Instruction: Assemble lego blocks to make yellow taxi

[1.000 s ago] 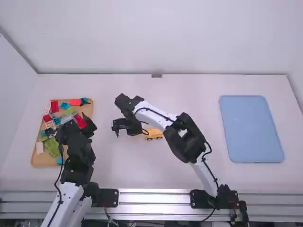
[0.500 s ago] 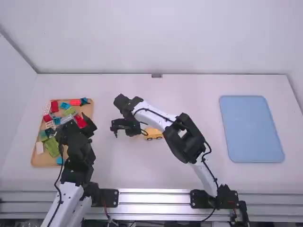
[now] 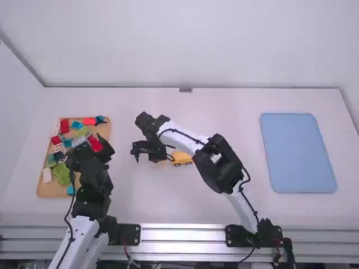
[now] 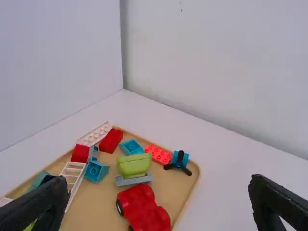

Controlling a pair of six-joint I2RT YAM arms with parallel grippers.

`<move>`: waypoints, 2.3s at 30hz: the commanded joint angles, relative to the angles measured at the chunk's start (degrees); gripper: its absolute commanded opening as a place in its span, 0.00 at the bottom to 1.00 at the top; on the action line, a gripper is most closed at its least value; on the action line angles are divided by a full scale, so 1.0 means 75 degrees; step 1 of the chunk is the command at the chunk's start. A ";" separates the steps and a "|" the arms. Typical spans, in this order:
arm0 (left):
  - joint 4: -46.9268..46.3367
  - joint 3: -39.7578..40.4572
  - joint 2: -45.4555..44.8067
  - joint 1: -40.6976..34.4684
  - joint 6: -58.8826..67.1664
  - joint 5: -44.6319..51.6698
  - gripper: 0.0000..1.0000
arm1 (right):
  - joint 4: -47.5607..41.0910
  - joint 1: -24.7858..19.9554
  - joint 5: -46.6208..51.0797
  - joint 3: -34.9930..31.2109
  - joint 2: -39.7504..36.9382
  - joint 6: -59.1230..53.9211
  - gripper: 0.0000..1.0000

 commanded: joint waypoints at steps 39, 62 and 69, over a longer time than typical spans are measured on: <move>-0.0134 0.1105 0.2072 -0.0012 0.2177 0.5648 0.99 | 0.1737 -0.3127 -0.1574 -0.1349 -0.2189 0.2439 0.98; -0.0393 0.3212 0.6811 -0.0015 0.7341 0.7361 0.99 | 0.3759 -0.4561 -0.1682 -0.2690 -0.2964 0.3069 0.98; -0.0842 0.3360 0.6808 -0.0012 0.6152 0.7522 0.99 | 0.2617 -0.4759 -0.3483 -0.3153 -0.3086 0.0778 0.98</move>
